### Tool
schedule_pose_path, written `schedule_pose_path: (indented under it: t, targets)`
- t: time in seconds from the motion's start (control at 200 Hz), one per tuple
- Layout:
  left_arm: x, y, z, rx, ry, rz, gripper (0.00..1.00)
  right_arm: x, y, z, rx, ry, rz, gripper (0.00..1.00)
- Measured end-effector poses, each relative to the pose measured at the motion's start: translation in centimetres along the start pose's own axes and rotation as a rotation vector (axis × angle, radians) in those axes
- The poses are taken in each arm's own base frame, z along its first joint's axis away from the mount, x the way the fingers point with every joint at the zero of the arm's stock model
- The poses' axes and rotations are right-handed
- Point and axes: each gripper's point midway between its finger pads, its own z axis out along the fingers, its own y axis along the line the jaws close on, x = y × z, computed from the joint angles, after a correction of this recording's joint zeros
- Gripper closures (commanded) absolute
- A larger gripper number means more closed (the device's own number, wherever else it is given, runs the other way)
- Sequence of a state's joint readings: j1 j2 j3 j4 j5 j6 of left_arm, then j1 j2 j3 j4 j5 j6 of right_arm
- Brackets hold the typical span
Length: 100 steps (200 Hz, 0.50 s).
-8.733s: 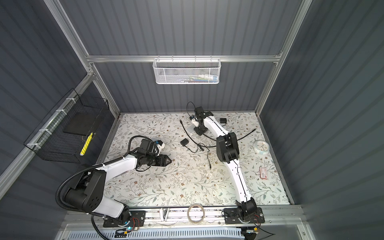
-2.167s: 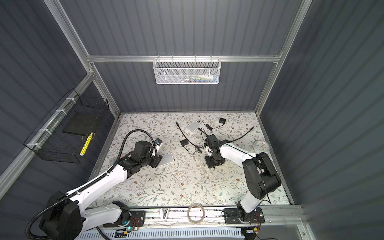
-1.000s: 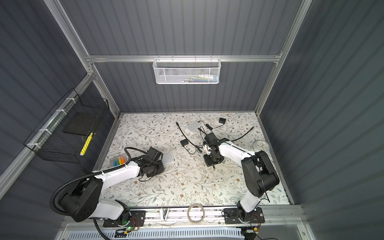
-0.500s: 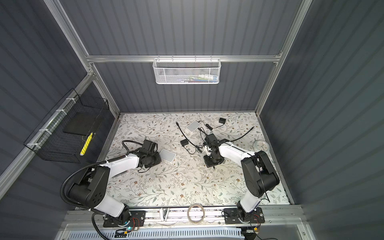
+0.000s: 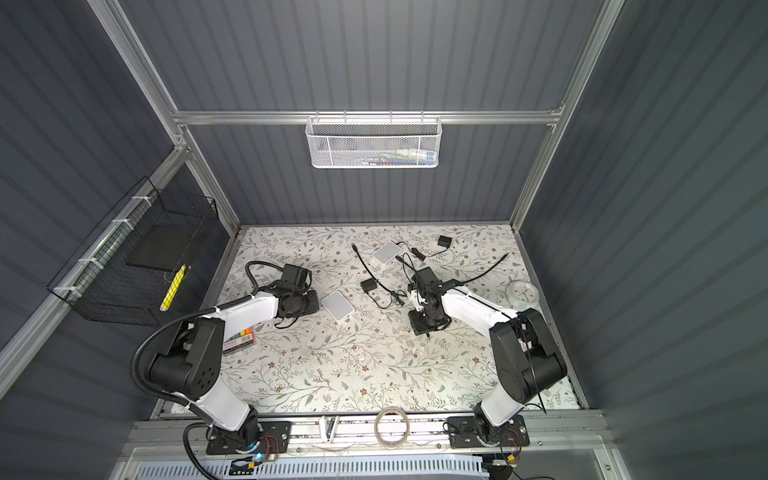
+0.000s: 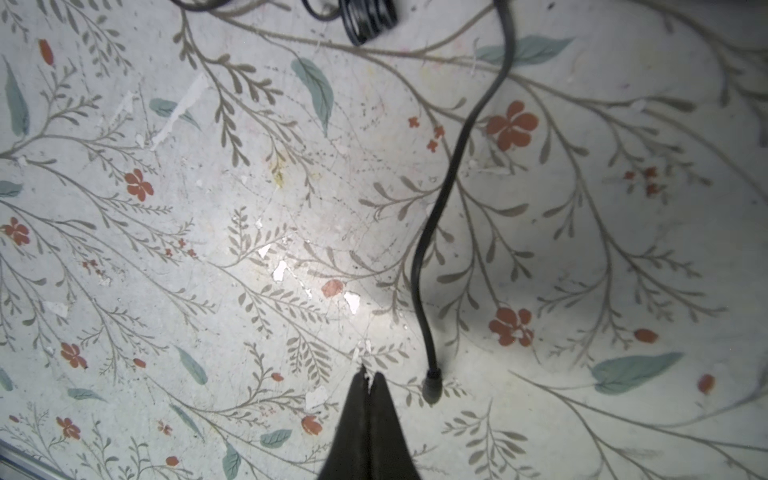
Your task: Insert the plug into the switch port
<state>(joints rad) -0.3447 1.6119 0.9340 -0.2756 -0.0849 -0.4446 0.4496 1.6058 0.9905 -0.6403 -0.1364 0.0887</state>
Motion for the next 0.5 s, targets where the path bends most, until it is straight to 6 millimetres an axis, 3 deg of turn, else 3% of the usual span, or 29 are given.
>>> schedule_pose_path:
  t: [0.095, 0.18, 0.25, 0.355, 0.5]
  targets:
    - [-2.2, -0.4, -3.5, 0.021, -0.099, 0.039, 0.65, 0.0, -0.4, -0.1, 0.004, -0.002, 0.008, 1.0]
    - [-3.8, -1.0, -6.5, 0.055, -0.188, 0.058, 0.6, 0.2, -0.9, -0.3, 0.025, 0.004, 0.013, 0.7]
    - [-4.7, -1.4, -8.4, 0.078, -0.242, 0.068, 0.56, 0.3, -1.4, -0.5, 0.045, 0.007, 0.009, 0.62]
    - [-5.1, -1.8, -9.6, 0.104, -0.274, 0.084, 0.49, 0.2, -1.8, -0.8, 0.064, -0.003, 0.004, 0.62]
    - [-4.4, -1.9, -9.6, 0.123, -0.271, 0.099, 0.42, -0.3, -2.1, -0.5, 0.081, 0.008, -0.008, 0.67]
